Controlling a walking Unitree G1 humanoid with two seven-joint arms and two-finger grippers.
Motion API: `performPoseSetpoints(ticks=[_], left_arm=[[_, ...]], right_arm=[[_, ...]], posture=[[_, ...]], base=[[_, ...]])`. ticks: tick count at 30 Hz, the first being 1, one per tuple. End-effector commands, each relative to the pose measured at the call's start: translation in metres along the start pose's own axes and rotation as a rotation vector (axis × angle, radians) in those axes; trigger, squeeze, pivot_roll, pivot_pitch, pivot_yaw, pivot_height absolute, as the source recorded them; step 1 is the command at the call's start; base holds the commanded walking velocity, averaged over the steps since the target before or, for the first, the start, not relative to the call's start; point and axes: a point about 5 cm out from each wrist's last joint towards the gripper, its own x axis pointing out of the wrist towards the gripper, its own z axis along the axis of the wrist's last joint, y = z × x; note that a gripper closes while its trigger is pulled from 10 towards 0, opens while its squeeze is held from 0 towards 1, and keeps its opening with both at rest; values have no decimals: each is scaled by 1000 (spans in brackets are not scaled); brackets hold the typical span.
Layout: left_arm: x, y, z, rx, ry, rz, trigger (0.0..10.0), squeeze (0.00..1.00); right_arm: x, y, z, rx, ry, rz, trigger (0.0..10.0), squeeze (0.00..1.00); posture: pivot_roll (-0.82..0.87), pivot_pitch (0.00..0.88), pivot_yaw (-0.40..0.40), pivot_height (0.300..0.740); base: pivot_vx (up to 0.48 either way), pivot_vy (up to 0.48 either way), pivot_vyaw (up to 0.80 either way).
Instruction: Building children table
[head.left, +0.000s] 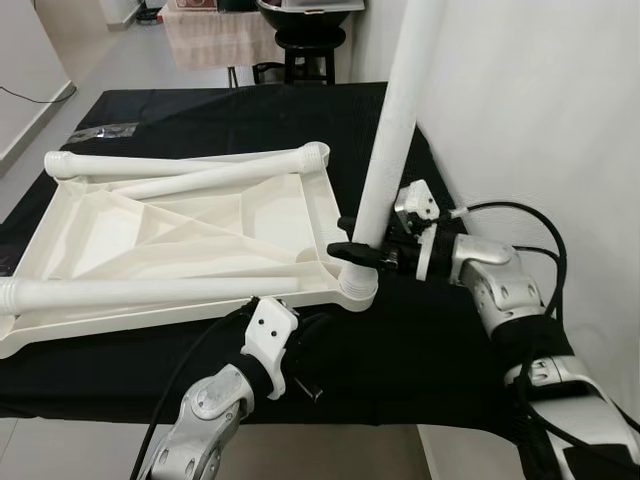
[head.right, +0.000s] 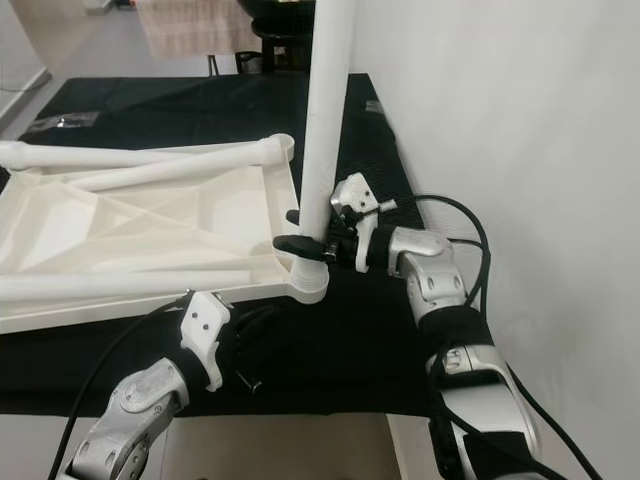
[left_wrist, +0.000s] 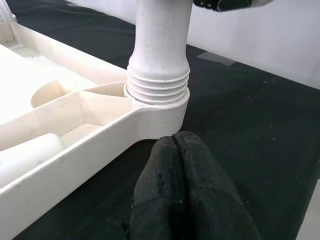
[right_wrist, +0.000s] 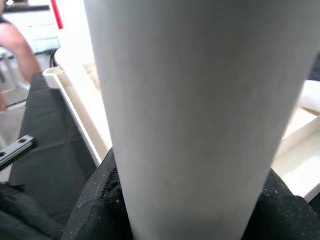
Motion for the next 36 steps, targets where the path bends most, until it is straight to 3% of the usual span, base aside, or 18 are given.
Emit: performPoseSetpoints(ticks=[1,2,4,6,7,10,11,15,16,17,19,20,21,22,23,27,32,36], left_arm=[[-1,0,-4,-6,13,1,10000,0],[-3,1,-4,-8,13,0,10000,0],[-4,2,-3,-10,12,0,10000,0],[-4,2,-3,-10,12,0,10000,0],[-5,3,-3,-13,12,0,10000,0],[-5,3,-3,-13,12,0,10000,0],[-5,3,-3,-15,13,0,10000,0],[-4,4,-4,-27,16,-9,10000,0],[-4,4,-4,-30,16,-5,10000,0],[-4,4,-3,-31,15,-1,10000,0],[-4,4,-3,-30,14,2,10000,0],[-3,4,-3,-32,14,0,10000,0],[-3,4,-3,-32,14,0,10000,0],[-3,4,-4,-35,15,-5,10000,0],[-2,4,-4,-37,15,-9,10000,0],[-1,4,-4,-40,15,-13,10000,0],[1,3,-4,-44,12,-17,10000,0],[2,3,-4,-45,11,-17,10000,0]], right_arm=[[-2,7,-24,70,59,-71,0,0],[-2,10,-41,72,123,-303,0,0],[-9,30,-65,230,125,-802,0,0],[-9,30,-65,230,125,-802,0,0],[-7,51,-75,268,147,-830,0,0],[-7,51,-75,268,147,-830,0,0],[-2,60,-74,239,158,-767,0,0],[8,57,-74,166,197,-687,0,0],[10,52,-72,156,198,-695,6078,0],[12,49,-67,148,178,-667,10000,804],[15,49,-62,156,148,-612,10000,804],[19,47,-53,158,105,-541,10000,1000],[19,47,-53,158,105,-541,10000,1000],[23,46,-41,147,53,-448,10000,1000],[24,43,-31,166,12,-351,10000,0],[23,41,-19,179,-33,-258,10000,0],[12,16,-2,79,-40,-130,10000,0],[11,9,6,61,-42,-19,10000,0]], posture=[[-10,78,0,740],[-12,85,-2,740],[-19,93,1,740],[-19,93,1,740],[-23,105,13,740],[-23,105,13,740],[-42,99,20,740],[-19,93,3,740],[-17,95,10,740],[-17,95,10,740],[-17,95,10,740],[-18,91,9,740],[-18,91,9,740],[-18,89,9,740],[-24,84,14,740],[-24,83,13,740],[-13,77,7,740],[-10,72,0,740]], base=[[0,0,0],[0,0,0],[0,0,0],[0,0,0],[0,0,0],[0,0,0],[0,0,0],[0,0,0],[0,0,0],[0,0,0],[0,0,0],[0,0,0],[0,0,0],[0,0,0],[0,0,0],[0,0,0],[0,0,0],[0,0,0]])
